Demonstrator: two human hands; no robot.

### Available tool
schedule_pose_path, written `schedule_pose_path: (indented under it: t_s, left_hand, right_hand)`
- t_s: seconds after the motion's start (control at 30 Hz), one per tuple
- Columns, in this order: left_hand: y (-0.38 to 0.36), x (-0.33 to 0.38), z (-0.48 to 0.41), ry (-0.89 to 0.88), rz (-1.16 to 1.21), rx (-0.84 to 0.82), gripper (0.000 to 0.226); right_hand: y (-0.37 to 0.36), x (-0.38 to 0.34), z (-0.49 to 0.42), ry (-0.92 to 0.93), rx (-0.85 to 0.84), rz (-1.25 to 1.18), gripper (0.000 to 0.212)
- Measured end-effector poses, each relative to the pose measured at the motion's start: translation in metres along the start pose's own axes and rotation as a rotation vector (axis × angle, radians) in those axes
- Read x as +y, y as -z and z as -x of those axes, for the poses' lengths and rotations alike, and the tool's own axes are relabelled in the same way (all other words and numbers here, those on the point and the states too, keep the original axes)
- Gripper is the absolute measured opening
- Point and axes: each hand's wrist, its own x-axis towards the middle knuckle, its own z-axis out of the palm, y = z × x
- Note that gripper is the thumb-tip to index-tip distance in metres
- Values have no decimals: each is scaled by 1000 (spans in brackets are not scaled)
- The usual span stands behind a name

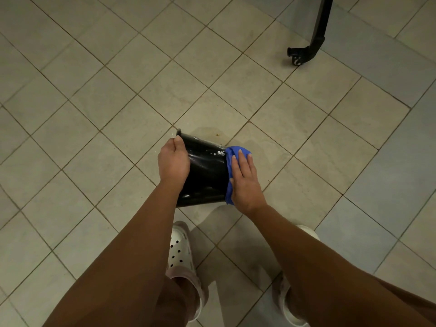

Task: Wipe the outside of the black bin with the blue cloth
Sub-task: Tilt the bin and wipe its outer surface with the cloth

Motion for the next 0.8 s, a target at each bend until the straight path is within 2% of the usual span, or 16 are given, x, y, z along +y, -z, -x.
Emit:
schedule_pose_path:
  t_s: [0.27, 0.33, 0.53, 0.63, 0.7, 0.8]
  left_hand:
    - [-2, 0, 0, -18, -33, 4, 36]
    - [-3, -1, 0, 0, -27, -15, 34]
    - [0, 0, 0, 64, 55, -38, 35]
    - [2, -3, 1, 74, 59, -18, 36]
    - [1, -2, 2, 48, 26, -20, 38]
    - [-1, 2, 2, 15, -42, -35, 40]
  right_hand:
    - [1, -7, 1, -241, 28, -48, 54]
    - [-2, -12, 7, -243, 50, -79, 53]
    - [-3, -8, -3, -66, 60, -70, 52]
    - [1, -4, -6, -181, -3, -93, 53]
    - [2, -5, -3, -270, 12, -115, 54]
    - [0, -12, 4, -261, 27, -69, 53]
